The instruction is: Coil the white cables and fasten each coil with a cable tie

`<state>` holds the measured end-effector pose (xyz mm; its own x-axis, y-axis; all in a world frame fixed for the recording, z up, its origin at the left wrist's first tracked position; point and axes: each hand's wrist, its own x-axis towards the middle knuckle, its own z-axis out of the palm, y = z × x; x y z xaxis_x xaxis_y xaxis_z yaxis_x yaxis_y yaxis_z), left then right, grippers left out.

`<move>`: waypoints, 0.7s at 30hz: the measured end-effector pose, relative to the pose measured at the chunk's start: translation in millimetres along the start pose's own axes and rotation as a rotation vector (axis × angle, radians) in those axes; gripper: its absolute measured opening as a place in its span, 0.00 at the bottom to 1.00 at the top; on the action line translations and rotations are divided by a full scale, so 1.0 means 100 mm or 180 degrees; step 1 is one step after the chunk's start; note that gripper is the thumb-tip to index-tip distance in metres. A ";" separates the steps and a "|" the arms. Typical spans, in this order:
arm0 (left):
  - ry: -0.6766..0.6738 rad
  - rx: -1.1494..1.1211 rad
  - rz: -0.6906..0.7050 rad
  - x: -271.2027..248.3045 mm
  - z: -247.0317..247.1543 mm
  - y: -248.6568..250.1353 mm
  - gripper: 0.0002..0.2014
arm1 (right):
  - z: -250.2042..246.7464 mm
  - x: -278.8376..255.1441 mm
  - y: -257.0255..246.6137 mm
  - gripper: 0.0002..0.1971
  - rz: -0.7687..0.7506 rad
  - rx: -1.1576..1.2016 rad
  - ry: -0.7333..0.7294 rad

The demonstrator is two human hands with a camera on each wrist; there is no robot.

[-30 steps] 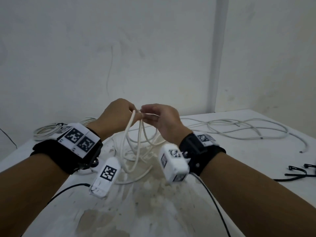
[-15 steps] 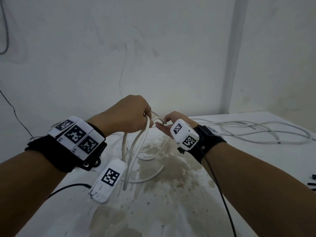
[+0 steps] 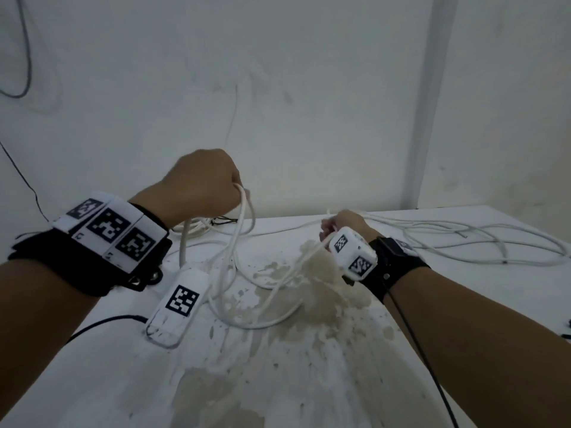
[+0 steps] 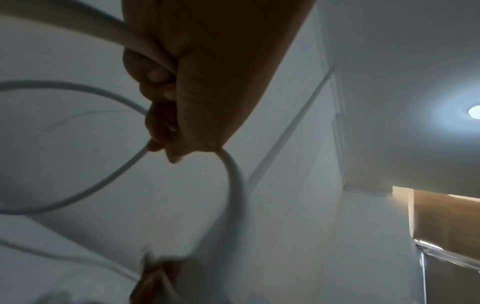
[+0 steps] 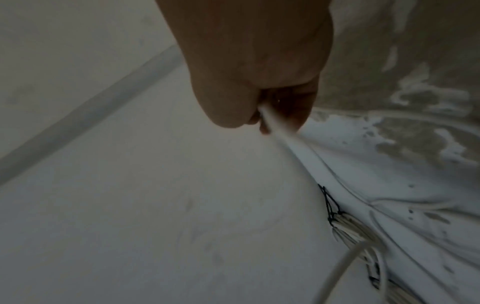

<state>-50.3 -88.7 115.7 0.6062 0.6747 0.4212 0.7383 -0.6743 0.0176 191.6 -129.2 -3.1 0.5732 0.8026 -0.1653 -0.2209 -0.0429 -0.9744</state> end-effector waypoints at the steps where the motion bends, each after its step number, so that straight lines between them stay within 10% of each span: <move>1: -0.0189 -0.0104 0.0065 0.00 0.06 0.01 0.16 | 0.09 -0.05 -0.09 0.11 0.0001 0.0419 -0.0005; 6: -0.0577 -0.0993 0.0156 0.00 0.37 0.23 0.29 | 0.64 -0.57 -0.59 0.14 -0.0983 -0.0321 -0.0703; 12: -0.0283 -0.1255 0.0111 0.00 0.21 0.17 0.11 | 0.83 -0.66 -0.75 0.10 -0.1951 -0.0779 -0.1153; 18: 0.0128 -0.1218 -0.0342 0.00 0.02 -0.06 0.20 | 0.41 -0.15 -0.70 0.09 -0.1718 -0.0646 0.0222; 21: 0.0388 -0.1671 -0.0477 0.03 -0.02 -0.11 0.19 | -0.07 0.14 -0.41 0.06 -0.0934 -0.2404 0.0194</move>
<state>-56.6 -79.8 118.5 0.4443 0.7561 0.4805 0.5485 -0.6536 0.5215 213.9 -120.7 33.4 0.5717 0.8107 0.1262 0.5248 -0.2431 -0.8158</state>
